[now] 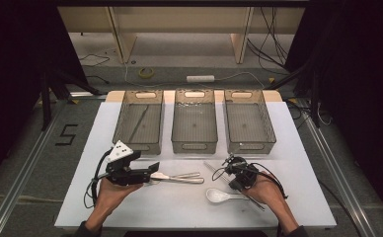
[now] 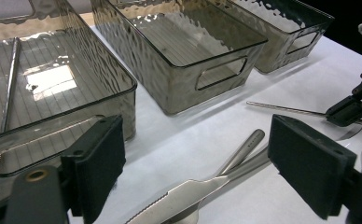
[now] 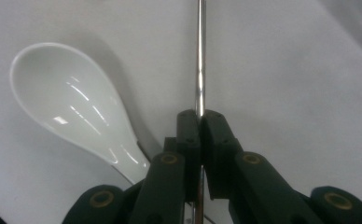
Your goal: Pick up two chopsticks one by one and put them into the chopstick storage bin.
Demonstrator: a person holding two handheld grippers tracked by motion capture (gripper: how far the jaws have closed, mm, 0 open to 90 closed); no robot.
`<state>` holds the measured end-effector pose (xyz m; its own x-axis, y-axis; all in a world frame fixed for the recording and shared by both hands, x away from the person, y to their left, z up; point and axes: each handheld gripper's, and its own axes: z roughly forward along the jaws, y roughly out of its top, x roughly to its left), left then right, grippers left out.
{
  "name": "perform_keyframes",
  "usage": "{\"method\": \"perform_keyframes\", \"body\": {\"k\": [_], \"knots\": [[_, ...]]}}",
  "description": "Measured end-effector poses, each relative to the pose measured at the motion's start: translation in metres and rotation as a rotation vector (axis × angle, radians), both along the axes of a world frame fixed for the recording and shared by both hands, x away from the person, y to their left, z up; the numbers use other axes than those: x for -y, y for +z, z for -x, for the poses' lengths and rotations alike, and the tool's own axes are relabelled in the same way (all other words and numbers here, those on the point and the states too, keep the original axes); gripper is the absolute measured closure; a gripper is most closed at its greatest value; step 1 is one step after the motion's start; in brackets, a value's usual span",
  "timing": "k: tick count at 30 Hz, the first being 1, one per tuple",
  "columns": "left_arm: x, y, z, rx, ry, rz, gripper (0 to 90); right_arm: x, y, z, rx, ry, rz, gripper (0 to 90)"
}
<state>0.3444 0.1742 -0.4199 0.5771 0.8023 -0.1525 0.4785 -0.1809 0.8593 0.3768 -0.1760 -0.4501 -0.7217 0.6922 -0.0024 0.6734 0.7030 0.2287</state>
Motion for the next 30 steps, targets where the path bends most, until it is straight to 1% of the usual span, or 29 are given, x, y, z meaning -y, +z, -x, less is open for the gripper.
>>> {"method": "perform_keyframes", "body": {"k": [2,6,11,13,18,19,21,24,26,27,29,30], "knots": [[0.000,0.000,0.000,0.000,-0.001,0.001,18.4,-0.001,0.003,0.001,0.015,0.018,-0.004,86.4],[0.002,-0.001,0.000,0.000,-0.021,-0.005,18.4,-0.004,0.011,0.005,0.031,0.049,-0.014,86.4],[0.008,-0.002,0.001,-0.001,-0.065,-0.018,18.4,-0.010,0.020,0.009,0.048,0.110,-0.031,86.5],[0.011,-0.002,0.002,0.002,-0.083,-0.022,18.4,-0.012,0.023,0.011,0.056,0.145,-0.030,86.5],[0.020,-0.003,0.003,0.001,-0.140,-0.047,18.1,-0.020,0.030,0.018,0.069,0.235,-0.036,86.5],[0.022,-0.003,0.003,0.005,-0.151,-0.054,18.0,-0.022,0.031,0.019,0.070,0.251,-0.037,86.5],[0.027,-0.002,0.004,0.008,-0.177,-0.056,18.0,-0.026,0.033,0.022,0.076,0.287,-0.038,86.5],[0.035,-0.002,0.005,0.006,-0.216,-0.073,17.9,-0.032,0.035,0.024,0.079,0.320,-0.039,86.5],[0.041,-0.002,0.005,0.002,-0.243,-0.095,17.9,-0.035,0.036,0.026,0.080,0.334,-0.042,86.5],[0.044,-0.002,0.006,0.004,-0.254,-0.107,17.9,-0.037,0.037,0.027,0.077,0.327,-0.047,86.5],[0.050,-0.002,0.006,0.002,-0.278,-0.121,17.8,-0.039,0.037,0.027,0.083,0.355,-0.045,86.5],[0.053,-0.001,0.007,0.001,-0.292,-0.128,17.8,-0.040,0.038,0.028,0.080,0.352,-0.049,86.5]]}}
